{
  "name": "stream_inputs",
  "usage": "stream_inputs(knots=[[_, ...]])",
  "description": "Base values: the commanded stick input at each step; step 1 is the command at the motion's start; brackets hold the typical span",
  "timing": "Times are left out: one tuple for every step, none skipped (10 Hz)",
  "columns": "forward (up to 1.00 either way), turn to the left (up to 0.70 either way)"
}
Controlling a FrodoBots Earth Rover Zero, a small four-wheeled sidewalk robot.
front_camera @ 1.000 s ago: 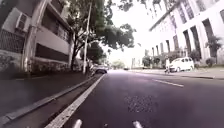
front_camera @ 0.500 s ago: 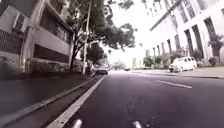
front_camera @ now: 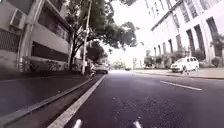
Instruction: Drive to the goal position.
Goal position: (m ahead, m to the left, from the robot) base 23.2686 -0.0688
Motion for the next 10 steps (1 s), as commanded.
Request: stream_inputs(knots=[[0.70,0.00],[0.70,0.00],[0.70,0.00],[0.70,0.00],[0.70,0.00],[0.70,0.00],[0.70,0.00],[0.70,0.00],[0.70,0.00],[0.70,0.00]])
